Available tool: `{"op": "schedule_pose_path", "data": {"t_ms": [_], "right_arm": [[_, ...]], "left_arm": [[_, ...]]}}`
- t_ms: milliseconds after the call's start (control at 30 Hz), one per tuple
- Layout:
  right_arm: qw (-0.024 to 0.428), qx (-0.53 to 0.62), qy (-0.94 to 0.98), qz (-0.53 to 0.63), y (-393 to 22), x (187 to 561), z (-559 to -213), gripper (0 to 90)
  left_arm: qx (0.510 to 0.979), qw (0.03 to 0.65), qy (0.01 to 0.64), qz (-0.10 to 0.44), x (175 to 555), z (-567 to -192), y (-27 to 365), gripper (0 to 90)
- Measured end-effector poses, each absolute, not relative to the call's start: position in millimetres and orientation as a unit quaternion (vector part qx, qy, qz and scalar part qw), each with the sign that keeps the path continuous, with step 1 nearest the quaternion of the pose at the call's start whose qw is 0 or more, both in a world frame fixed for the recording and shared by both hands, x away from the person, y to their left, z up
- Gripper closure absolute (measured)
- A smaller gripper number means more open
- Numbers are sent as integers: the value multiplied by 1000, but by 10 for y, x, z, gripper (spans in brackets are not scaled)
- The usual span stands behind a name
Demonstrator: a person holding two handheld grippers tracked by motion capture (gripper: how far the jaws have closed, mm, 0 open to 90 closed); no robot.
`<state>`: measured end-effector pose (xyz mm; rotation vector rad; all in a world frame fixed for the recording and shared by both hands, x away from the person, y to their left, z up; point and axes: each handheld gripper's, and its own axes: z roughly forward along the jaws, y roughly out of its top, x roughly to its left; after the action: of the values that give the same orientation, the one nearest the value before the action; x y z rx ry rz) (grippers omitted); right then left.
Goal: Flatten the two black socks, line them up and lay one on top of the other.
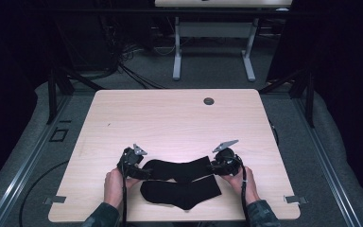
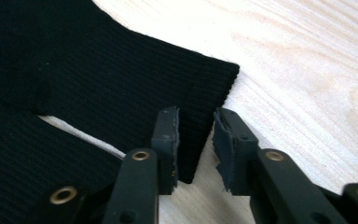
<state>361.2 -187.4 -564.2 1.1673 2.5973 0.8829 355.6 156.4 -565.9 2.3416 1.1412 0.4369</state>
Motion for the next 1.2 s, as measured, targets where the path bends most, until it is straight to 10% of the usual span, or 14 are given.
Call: {"op": "schedule_pose_path", "data": {"t_ms": [333, 633, 1200], "right_arm": [[117, 410, 830, 361, -2144, 3457, -5366, 221], [172, 431, 807, 365, -2501, 3208, -5167, 44], [206, 502, 785, 300, -3178, 2931, -5750, 0]], "left_arm": [[835, 289, 427, 194, 3424, -5326, 1792, 95], [819, 288, 449, 211, 3189, -5263, 2136, 43], [784, 294, 504, 214, 3003, -5870, 2603, 0]]}}
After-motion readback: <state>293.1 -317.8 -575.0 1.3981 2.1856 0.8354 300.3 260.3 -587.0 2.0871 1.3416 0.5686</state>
